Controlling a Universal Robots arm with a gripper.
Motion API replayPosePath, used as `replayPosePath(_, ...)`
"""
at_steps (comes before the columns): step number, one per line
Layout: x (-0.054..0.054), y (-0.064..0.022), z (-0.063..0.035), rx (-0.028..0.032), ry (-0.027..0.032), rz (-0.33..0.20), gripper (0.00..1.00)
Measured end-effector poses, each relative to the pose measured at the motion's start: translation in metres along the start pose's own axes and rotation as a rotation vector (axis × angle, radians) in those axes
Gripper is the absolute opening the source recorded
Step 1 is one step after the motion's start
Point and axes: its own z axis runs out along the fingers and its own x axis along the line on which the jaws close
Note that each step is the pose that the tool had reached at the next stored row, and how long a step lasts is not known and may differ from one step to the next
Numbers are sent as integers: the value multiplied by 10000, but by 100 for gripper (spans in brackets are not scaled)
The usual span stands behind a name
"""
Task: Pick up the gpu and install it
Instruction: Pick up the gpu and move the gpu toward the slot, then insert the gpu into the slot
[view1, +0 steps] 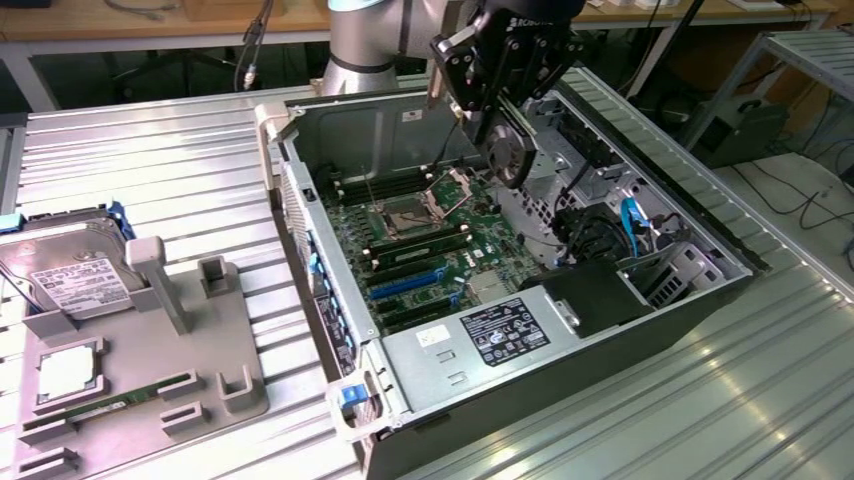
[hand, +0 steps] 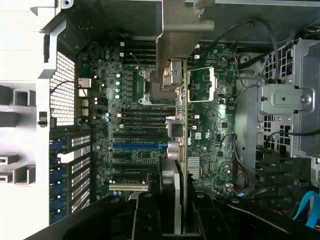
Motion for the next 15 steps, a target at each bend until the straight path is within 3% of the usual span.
replayPosePath(15,0,1,0,0,1,-30,28)
